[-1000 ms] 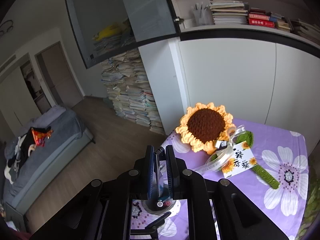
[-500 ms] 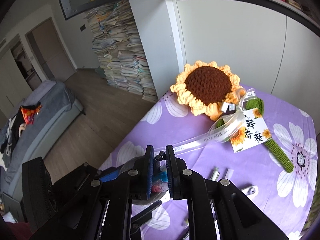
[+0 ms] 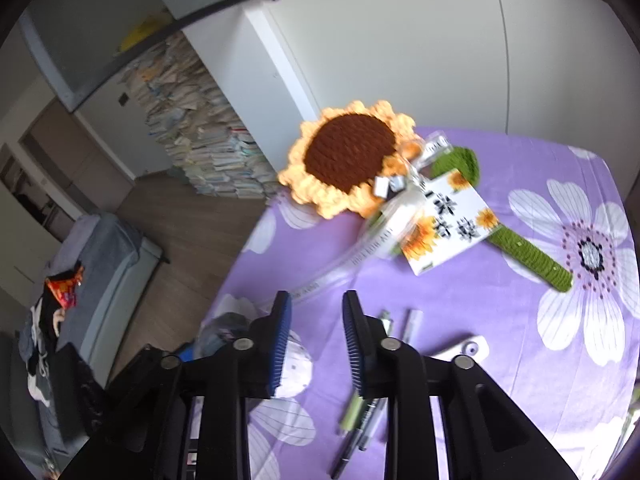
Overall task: Organize stationery
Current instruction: 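Grasp the green highlighter with the right gripper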
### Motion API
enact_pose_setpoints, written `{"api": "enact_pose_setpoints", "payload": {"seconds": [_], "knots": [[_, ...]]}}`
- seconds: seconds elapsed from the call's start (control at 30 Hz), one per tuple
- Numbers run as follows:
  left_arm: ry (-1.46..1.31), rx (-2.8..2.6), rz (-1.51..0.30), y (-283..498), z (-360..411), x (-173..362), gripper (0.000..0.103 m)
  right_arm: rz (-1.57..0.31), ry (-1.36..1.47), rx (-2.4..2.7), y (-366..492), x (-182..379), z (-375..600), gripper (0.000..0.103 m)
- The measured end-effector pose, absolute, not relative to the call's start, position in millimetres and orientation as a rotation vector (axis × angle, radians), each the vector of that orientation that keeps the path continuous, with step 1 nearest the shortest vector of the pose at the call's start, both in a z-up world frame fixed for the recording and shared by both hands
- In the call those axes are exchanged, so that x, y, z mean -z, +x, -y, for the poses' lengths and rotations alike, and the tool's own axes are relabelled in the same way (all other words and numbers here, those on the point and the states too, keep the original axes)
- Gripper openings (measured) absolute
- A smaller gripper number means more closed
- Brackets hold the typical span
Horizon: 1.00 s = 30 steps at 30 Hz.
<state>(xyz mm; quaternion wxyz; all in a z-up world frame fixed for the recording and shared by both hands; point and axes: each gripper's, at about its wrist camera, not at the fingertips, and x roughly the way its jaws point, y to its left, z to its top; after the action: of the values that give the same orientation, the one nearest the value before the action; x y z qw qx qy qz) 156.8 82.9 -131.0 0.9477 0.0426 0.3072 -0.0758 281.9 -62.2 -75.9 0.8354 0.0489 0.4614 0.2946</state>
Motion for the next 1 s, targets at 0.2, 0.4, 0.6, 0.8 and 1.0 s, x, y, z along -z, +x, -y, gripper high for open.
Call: {"api": "enact_pose_setpoints", "payload": {"seconds": [0.2,0.4,0.6,0.8,1.0], "knots": [[0.090,0.155,-0.630,155,-83,131,0.067,-1.172,0.080,-0.526,314,146,58,0.038],[0.090,0.155,-0.632,154,-82,130,0.067,-1.210,0.075,-0.514,323,164,50,0.038],[0.091,0.155,-0.633,154,-81,130,0.067,-1.200,0.016,-0.501,322,166,36,0.038],[0.086,0.156,-0.635,156,-82,131,0.067,-1.184,-0.039,-0.446,321,171,23,0.038],[0.084,0.154,-0.634,156,-81,130,0.068,-1.153,-0.118,-0.431,311,171,11,0.017]]}}
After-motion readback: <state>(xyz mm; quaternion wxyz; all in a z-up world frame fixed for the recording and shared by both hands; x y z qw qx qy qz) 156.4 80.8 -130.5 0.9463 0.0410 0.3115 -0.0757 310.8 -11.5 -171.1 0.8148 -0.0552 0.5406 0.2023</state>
